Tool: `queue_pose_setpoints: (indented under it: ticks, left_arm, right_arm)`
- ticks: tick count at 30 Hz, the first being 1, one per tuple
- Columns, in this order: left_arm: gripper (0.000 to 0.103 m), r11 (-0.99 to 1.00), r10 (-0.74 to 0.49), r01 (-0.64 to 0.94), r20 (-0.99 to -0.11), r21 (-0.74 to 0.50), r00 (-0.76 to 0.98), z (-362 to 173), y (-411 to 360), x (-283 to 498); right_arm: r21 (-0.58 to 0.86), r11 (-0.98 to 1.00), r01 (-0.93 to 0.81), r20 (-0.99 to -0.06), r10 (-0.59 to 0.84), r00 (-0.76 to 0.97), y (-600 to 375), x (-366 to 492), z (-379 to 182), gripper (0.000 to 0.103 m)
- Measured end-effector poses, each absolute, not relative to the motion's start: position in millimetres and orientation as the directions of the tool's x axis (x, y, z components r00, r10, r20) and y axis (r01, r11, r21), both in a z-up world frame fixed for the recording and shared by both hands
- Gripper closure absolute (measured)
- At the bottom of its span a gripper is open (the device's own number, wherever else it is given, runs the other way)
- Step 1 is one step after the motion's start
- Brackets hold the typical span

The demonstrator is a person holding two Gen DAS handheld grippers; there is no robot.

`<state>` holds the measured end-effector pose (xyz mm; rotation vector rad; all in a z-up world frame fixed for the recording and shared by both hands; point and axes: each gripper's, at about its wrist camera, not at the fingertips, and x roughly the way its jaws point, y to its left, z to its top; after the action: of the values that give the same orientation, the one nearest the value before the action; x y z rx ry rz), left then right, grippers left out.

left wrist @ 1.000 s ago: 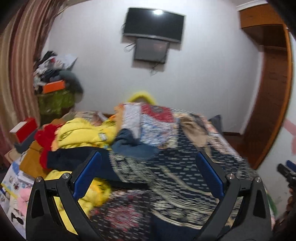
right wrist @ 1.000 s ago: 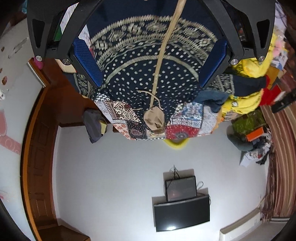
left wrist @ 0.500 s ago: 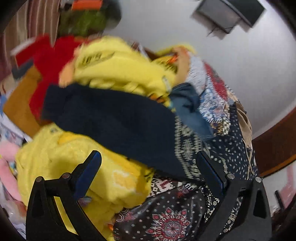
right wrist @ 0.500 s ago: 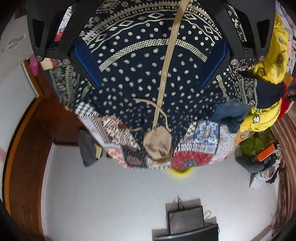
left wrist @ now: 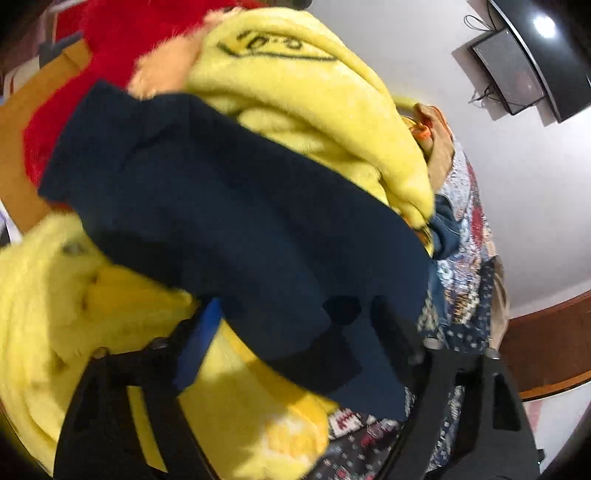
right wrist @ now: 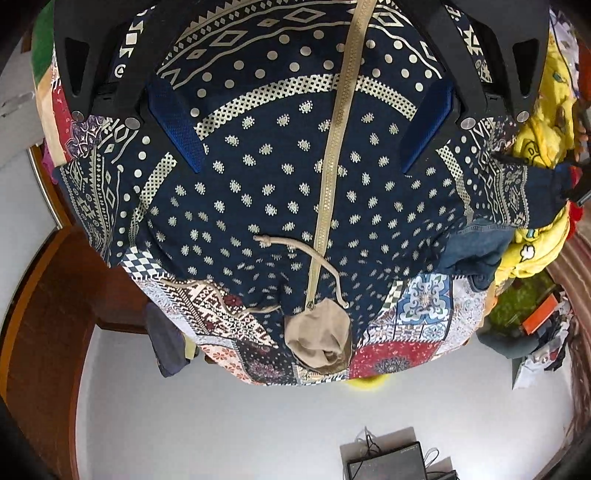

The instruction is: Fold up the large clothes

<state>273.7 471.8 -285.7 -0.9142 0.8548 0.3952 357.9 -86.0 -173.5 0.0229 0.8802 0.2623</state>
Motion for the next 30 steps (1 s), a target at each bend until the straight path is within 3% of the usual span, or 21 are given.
queue_pose_setpoints:
  ticks: [2,4,7,9,12,16,22,26,30]
  left_arm:
    - [0.050,0.596,0.009,-0.660,-0.818,-0.457,0.575,-286,474,277]
    - [0.075,0.621,0.062,-0.689,-0.853,-0.373,0.518,-285,475,280]
    - [0.095,0.651,0.122,-0.690,-0.853,-0.318,0.508,-270,468,279]
    - [0.100,0.695,0.184,-0.675,-0.847,-0.246,0.498,-252,457,281]
    - [0.101,0.761,0.254,-0.626,-0.807,-0.174,0.533,-211,431,286]
    - [0.101,0.819,0.261,-0.544,-0.725,-0.184,0.637,-152,396,292]
    - [0.101,0.912,0.188,-0.363,-0.594,-0.189,0.782,-70,299,318]
    - [0.101,0.954,0.095,-0.233,-0.543,-0.191,0.834,-49,221,344]
    - [0.101,0.978,0.014,-0.124,-0.547,-0.165,0.837,-50,141,370]
  right_arm:
    - [0.125,0.968,-0.217,-0.758,0.234,0.609,-87,357,-173,0.000]
    - [0.127,0.969,-0.213,-0.756,0.234,0.612,-88,355,-172,0.000]
    - [0.133,0.969,-0.209,-0.752,0.236,0.615,-92,352,-170,0.000]
    - [0.138,0.968,-0.208,-0.748,0.239,0.619,-96,350,-166,0.000]
    - [0.140,0.969,-0.205,-0.739,0.240,0.630,-101,346,-161,0.000]
    - [0.136,0.970,-0.204,-0.725,0.238,0.647,-109,339,-150,0.000]
    - [0.127,0.970,-0.209,-0.695,0.237,0.678,-123,327,-135,0.000]
    - [0.131,0.971,-0.202,-0.686,0.236,0.688,-136,324,-131,0.000]
    - [0.147,0.970,-0.194,-0.679,0.241,0.693,-152,321,-130,0.000]
